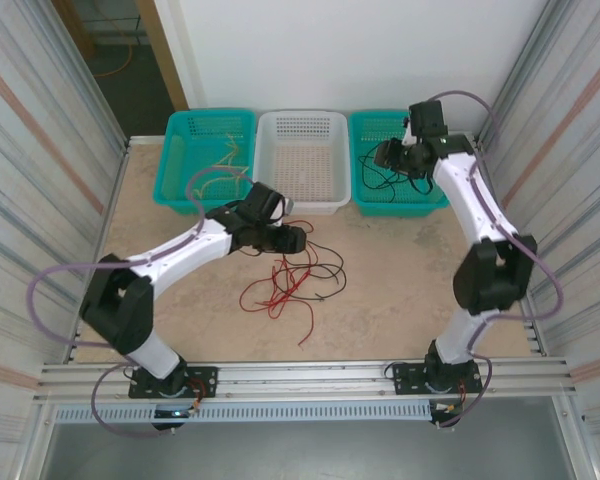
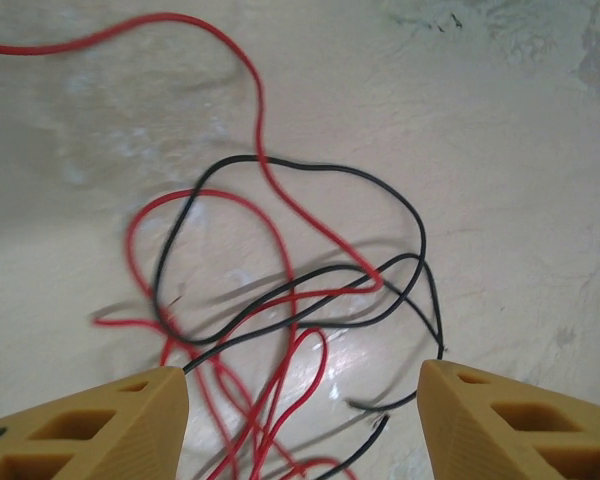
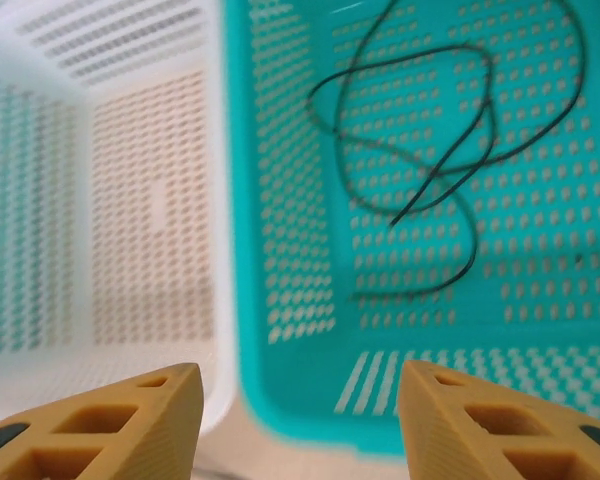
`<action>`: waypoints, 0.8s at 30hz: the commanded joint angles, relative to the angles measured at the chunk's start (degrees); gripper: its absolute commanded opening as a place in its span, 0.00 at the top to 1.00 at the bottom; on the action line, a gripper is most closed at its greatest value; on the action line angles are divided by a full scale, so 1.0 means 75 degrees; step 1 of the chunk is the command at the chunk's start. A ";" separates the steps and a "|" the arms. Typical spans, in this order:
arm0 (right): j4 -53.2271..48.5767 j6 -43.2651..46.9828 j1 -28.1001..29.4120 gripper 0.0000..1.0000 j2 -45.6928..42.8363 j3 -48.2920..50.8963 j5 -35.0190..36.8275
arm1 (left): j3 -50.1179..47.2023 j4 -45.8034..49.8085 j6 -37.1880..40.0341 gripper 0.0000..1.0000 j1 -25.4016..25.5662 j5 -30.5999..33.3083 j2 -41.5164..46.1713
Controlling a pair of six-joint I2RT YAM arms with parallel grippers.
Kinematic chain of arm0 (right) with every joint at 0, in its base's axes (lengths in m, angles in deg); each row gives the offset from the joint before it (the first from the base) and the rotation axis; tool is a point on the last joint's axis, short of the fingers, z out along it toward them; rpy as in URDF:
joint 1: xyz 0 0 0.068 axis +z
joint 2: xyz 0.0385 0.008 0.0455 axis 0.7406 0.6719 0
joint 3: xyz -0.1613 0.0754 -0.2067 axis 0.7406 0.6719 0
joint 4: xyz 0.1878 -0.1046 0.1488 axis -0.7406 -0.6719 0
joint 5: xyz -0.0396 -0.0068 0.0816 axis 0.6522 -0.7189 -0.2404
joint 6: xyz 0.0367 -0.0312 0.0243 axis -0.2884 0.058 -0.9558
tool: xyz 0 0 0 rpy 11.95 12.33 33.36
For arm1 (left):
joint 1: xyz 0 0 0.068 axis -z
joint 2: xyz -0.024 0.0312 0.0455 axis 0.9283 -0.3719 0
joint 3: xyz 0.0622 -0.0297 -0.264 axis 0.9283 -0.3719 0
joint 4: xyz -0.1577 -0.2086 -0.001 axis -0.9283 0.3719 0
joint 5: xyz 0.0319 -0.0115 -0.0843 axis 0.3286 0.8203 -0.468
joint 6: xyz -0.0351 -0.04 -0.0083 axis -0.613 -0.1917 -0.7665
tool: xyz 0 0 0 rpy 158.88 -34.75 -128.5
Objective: Untangle the cables
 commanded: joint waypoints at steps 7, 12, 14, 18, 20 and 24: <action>0.1646 -0.0008 0.1460 0.36 -0.2994 0.3076 -0.0413 | 0.0687 -0.0711 -0.0479 0.44 0.0023 -0.0771 -0.1148; 0.1792 -0.0288 0.1892 0.35 -0.3588 0.3730 -0.0341 | 0.0748 -0.0842 -0.0643 0.51 -0.0001 -0.0741 -0.1527; 0.1885 -0.0403 0.1966 0.35 -0.3673 0.3895 -0.0422 | 0.0815 -0.1026 -0.0744 0.54 -0.0001 -0.0868 -0.1684; 0.1859 -0.0557 0.2053 0.36 -0.3629 0.4060 -0.0411 | 0.1015 -0.1067 -0.0813 0.67 -0.0001 -0.0977 -0.1956; 0.1859 -0.0573 0.2097 0.37 -0.3613 0.4104 -0.0417 | 0.1019 -0.1020 -0.0816 0.85 0.0005 -0.1012 -0.1932; 0.1975 -0.0651 0.2121 0.36 -0.3627 0.4173 -0.0529 | 0.0917 -0.0714 -0.0722 1.00 0.0074 -0.1032 -0.1298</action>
